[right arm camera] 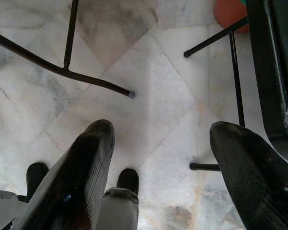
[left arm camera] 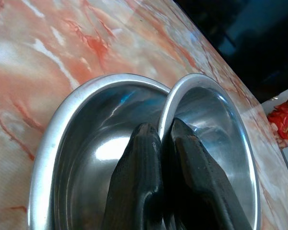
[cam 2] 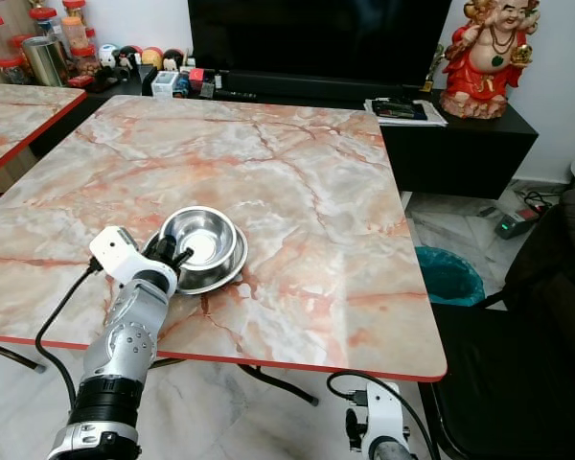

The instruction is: Setting the table

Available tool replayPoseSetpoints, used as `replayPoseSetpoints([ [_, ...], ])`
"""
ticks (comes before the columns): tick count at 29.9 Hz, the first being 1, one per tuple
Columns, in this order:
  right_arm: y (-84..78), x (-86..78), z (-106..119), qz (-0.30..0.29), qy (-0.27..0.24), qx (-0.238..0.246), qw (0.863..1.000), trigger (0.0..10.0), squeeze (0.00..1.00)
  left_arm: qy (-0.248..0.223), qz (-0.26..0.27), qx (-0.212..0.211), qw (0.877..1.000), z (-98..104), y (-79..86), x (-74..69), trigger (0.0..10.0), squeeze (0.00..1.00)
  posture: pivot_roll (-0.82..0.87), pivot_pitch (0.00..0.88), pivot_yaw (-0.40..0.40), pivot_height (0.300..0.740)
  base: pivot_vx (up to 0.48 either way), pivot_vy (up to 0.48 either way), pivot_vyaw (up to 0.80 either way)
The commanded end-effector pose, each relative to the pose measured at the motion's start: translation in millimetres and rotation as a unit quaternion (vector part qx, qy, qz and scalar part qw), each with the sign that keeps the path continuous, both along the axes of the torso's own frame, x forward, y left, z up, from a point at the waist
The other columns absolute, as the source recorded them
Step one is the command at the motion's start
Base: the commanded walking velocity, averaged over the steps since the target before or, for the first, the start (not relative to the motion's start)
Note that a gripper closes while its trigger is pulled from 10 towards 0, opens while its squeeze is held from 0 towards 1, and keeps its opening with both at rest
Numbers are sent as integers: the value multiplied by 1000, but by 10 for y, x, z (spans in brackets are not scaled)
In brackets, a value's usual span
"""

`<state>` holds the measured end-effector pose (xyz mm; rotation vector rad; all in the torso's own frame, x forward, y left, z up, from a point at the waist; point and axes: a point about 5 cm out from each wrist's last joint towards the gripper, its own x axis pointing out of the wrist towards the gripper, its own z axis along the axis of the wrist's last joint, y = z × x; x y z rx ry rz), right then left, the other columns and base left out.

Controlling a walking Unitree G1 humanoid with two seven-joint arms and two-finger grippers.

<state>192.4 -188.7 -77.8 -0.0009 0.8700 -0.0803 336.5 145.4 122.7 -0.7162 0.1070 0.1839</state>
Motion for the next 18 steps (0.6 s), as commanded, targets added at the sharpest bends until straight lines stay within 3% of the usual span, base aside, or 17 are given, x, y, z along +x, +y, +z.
replayPoseSetpoints([
  [1,0,30,18,0,-7,-2,1000,10000,0,1,-8,5,1000,45,-31,34,10000,435,37,0,-32,714,0,0,0],
  [11,6,29,16,-1,-6,-2,1000,10000,0,2,-13,7,1000,55,-37,40,10000,365,37,0,-29,714,0,0,0],
  [12,6,30,17,-1,-6,-2,1000,10000,0,2,-13,7,1000,56,-37,41,10000,247,37,0,-29,714,0,0,0],
  [13,6,32,18,-1,-7,-2,1000,10000,0,2,-13,7,1000,58,-38,42,10000,0,37,0,-29,714,0,0,0],
  [17,6,35,19,-1,-7,-2,1000,10000,0,2,-14,7,1000,61,-38,42,10000,0,37,0,-29,714,0,0,0],
  [18,7,37,20,-1,-7,-2,1000,10000,0,1,-14,8,1000,66,-41,44,10000,1000,37,0,-29,714,0,0,0],
])
